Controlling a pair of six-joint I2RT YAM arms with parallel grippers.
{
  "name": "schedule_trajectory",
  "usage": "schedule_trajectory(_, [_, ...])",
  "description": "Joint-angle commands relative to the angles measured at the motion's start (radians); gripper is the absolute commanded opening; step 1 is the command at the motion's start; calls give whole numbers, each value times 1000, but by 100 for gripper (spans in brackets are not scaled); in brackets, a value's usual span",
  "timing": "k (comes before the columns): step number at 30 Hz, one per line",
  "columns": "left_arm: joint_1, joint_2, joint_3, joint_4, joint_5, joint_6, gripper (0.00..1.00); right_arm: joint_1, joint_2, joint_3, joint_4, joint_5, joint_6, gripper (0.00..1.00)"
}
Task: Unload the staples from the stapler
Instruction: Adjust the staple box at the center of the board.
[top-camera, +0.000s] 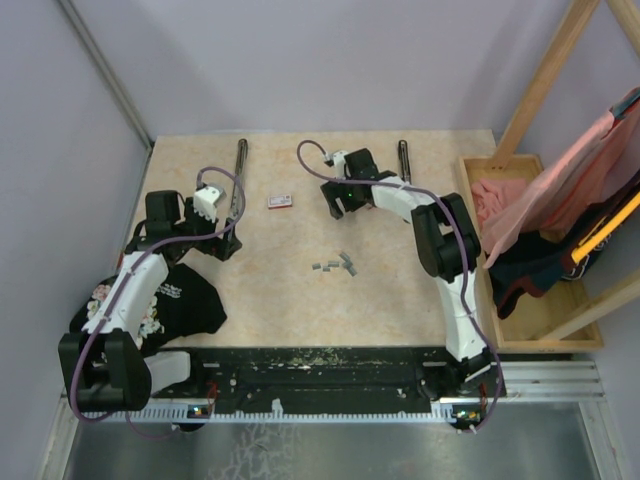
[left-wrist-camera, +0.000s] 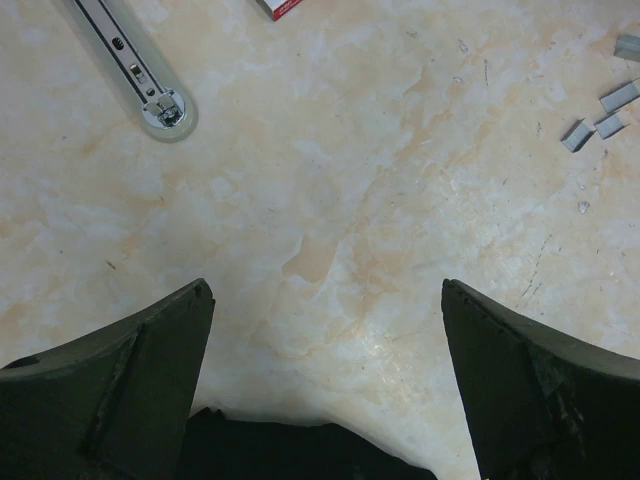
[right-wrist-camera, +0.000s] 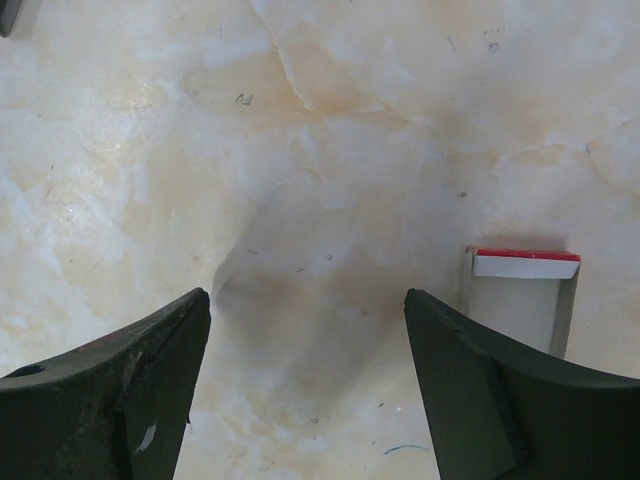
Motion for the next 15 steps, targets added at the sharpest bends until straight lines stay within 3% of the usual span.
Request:
schedule_trajectory(1, [10,-23,-10,17,25,15,100,-6,-56,88,-9,5,-21,79])
schedule_trajectory(15, [15,-8,-10,18,28,17,100,-34,74,291,-44,92,-56,81])
